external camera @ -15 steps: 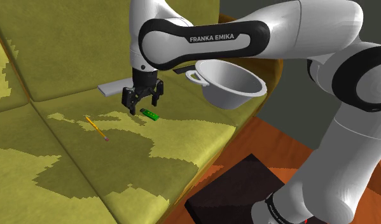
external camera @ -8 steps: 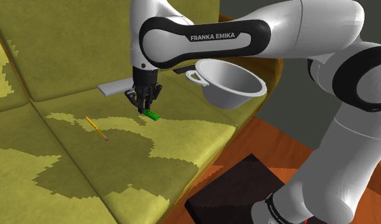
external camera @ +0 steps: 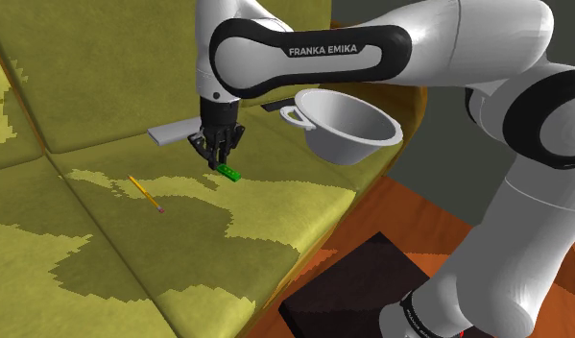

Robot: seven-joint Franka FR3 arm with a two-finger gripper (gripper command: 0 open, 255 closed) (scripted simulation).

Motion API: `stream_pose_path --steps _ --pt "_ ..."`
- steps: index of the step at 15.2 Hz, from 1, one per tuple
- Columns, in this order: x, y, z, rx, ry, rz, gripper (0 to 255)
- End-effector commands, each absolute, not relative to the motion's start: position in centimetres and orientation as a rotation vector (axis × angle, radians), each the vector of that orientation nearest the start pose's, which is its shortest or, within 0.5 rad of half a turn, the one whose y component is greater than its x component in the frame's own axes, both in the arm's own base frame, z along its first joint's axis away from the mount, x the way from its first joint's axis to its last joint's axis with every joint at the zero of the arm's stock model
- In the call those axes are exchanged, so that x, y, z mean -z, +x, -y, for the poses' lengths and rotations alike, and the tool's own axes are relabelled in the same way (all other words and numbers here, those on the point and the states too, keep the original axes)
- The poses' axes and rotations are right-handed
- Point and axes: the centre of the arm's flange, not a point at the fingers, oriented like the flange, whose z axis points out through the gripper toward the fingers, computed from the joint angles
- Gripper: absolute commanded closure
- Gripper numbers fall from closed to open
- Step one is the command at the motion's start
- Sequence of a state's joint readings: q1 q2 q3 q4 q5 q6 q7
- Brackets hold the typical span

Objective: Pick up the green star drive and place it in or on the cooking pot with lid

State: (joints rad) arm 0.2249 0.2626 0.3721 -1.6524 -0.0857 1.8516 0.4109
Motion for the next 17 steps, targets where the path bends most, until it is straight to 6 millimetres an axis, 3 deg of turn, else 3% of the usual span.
stream_pose_path --steps 1,17 --pt "-47.2 53.5 -33.2 -0.074 -3.135 0.319 255" --pt "-55.7 53.5 -33.2 -0.074 -3.135 0.319 255"
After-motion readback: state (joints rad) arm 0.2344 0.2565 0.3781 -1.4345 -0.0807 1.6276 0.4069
